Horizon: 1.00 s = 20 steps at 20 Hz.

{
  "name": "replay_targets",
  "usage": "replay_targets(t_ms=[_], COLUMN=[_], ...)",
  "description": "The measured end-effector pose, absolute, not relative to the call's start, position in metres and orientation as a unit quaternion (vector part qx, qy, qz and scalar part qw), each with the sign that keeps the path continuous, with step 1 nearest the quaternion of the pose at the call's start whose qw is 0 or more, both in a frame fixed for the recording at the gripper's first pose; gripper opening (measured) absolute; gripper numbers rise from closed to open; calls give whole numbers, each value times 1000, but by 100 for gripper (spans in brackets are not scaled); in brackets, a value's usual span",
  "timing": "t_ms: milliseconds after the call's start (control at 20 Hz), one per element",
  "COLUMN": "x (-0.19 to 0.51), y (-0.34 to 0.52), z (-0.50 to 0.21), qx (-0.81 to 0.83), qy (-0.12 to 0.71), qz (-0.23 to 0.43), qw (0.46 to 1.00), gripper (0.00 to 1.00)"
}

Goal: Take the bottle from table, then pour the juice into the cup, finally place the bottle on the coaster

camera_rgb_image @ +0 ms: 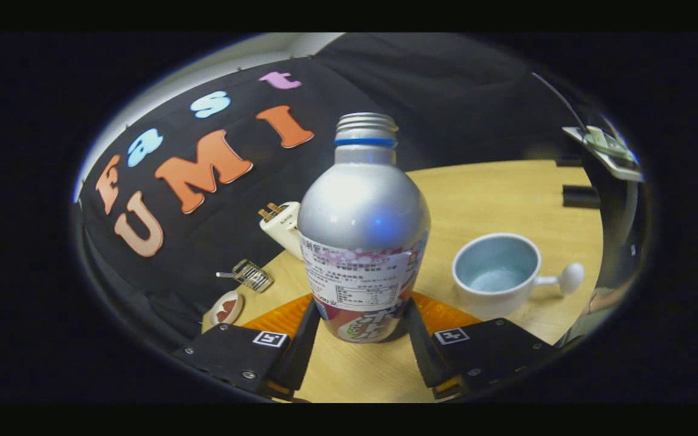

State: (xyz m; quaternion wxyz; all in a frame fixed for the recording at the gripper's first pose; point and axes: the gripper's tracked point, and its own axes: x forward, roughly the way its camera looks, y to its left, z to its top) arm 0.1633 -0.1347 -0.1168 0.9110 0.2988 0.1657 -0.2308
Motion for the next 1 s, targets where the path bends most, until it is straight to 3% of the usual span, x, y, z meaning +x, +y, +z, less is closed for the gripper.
replay_targets(t_ms=[350,550,1000], x=[187,205,211], y=[-149,-127,-114], z=[-116,-144,-177], qx=[45,43,19], qy=[175,196,235], qz=[-241,-207,-194], qw=[953,958,952], gripper=[74,74,76])
